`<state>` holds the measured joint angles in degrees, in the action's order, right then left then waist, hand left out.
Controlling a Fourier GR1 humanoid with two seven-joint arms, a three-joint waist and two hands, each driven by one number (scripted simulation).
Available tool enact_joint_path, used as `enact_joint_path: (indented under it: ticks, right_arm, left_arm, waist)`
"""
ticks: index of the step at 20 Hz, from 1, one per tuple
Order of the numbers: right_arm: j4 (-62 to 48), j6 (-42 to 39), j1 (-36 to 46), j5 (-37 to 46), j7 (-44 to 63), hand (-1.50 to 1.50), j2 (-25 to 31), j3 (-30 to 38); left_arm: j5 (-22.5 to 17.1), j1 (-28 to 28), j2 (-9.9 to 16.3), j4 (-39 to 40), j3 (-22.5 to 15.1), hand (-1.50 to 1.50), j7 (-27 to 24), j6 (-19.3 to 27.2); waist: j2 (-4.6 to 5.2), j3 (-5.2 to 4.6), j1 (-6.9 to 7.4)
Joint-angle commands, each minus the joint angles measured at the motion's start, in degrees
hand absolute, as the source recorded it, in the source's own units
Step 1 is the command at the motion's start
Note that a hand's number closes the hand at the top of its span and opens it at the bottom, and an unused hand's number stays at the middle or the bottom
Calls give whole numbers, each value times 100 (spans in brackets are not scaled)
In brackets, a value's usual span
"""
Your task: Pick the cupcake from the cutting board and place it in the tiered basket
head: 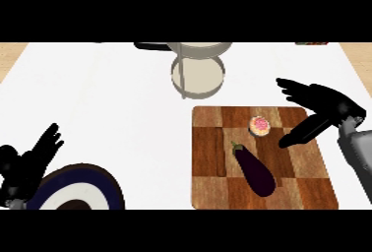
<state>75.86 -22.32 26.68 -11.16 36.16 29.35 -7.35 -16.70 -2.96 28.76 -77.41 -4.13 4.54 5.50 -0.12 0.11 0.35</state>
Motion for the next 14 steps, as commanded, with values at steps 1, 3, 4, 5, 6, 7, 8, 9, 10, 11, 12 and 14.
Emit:
enact_joint_path:
  ticks: [1, 3, 4, 5, 6, 7, 8, 9, 10, 11, 12, 14]
  right_arm:
    - [-71, -275, 151, 70, 500, -150, -2, 134]
    - [75, -380, 65, 127, 622, -150, 85, 208]
    - [-3, -399, -211, 327, 422, -150, 88, 59]
    - [323, -151, -356, 302, 721, -150, -33, 148]
    - [-381, -744, 42, 157, 381, -150, 286, 488]
    - [413, -525, -413, 61, 772, -150, 185, 532]
    - [450, -594, -809, 196, 445, -150, 138, 431]
    - [-126, -691, -449, 338, 153, -150, 68, 625]
    - [-302, -883, -400, 262, 60, -150, 65, 679]
    - [379, -725, -886, 283, 272, -150, -38, 594]
    - [-200, -987, -485, 131, 199, -150, 61, 777]
    - [-330, -1099, -529, 222, 105, -150, 41, 891]
  left_arm:
    - [160, -112, -54, 83, 119, 0, -93, -203]
    - [269, 217, -310, 302, 103, 0, 40, -35]
    - [178, -141, -81, 156, 194, 0, -80, -282]
    - [210, -223, -64, -152, 295, 0, 145, -104]
    - [303, 9, -183, -265, 196, 0, 334, -38]
    - [274, -276, -207, -403, 270, 0, 276, -143]
    - [394, -31, -243, -149, 258, 0, 294, -106]
    - [464, 135, -394, 195, 345, 0, 86, -166]
    - [471, 121, -282, 262, 422, 0, 65, -314]
    - [352, 19, -174, 49, 552, 0, 200, -475]
    - [605, -182, -541, -577, 236, 0, 499, 114]
    - [408, -363, -311, -412, 561, 0, 242, -450]
  waist:
    - [10, -13, -8]
    - [10, -13, -32]
    - [9, -12, -16]
    - [1, -11, -22]
    - [12, -10, -3]
    - [1, -11, -28]
    - [4, -11, -49]
    - [14, -11, -25]
    - [15, -11, -19]
    - [6, -12, -38]
    - [9, -9, -5]
    - [10, -10, -3]
